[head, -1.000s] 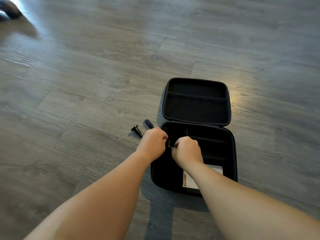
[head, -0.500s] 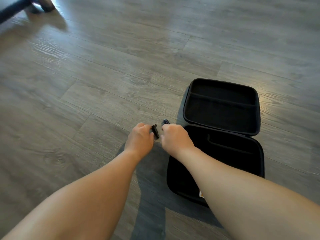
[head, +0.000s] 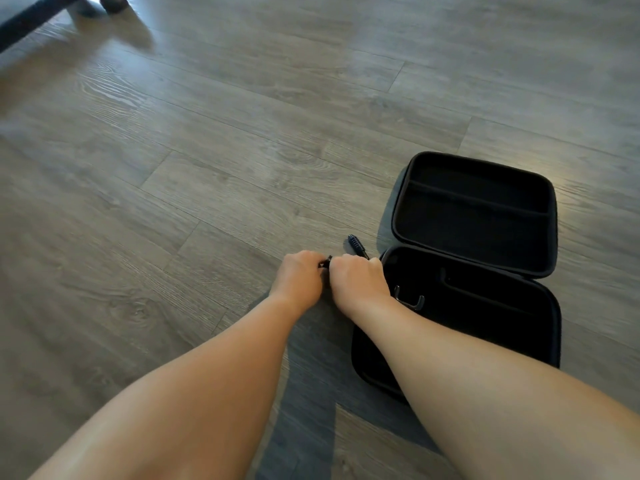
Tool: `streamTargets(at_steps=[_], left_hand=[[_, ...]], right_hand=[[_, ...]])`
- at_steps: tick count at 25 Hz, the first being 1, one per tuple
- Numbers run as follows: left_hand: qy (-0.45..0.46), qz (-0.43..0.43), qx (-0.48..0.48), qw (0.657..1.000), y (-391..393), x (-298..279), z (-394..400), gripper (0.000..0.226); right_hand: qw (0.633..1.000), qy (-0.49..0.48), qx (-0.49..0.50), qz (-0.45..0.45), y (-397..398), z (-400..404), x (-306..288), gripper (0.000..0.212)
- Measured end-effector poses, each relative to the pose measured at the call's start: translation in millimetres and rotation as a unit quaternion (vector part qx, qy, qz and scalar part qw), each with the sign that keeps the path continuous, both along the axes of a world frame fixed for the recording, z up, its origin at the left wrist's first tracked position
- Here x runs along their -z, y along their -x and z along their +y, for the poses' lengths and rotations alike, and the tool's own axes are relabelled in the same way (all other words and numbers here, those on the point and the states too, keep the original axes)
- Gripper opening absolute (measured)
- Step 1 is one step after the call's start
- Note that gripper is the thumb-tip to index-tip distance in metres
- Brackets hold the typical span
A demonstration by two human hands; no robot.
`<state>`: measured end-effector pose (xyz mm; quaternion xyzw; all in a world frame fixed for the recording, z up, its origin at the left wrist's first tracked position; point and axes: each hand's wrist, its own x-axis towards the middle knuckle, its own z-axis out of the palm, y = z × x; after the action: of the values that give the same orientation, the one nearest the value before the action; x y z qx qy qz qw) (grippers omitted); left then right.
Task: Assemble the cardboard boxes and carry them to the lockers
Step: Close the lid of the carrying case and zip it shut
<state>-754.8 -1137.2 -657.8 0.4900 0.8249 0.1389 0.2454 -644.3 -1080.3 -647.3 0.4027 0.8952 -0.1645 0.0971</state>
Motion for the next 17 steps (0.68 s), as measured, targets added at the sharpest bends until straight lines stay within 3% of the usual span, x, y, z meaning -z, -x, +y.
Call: streamTargets(at_steps=[4,9,13,17], left_hand=[[0.021,0.025,0.006,0.999,0,8,-7,0.02],[-0.035,0.067,-0.001,0.997,0,-5,6,0.021],[-0.098,0.074,0.034,0.992,-36,-23,36,0.023],[-0.102,0.066,0.082,0.989,-83,-34,62,0.022]], right_hand=[[1.0,0.005,-0.001,0.021,-3,-2,2,0.026],[0.996,0.0,0.036,0.082,-7,8,-6,0.022],[0.983,-0.01,0.097,0.157,-47,34,-11,0.01],[0.963,0.026,0.173,0.206,-105,48,-22,0.01]])
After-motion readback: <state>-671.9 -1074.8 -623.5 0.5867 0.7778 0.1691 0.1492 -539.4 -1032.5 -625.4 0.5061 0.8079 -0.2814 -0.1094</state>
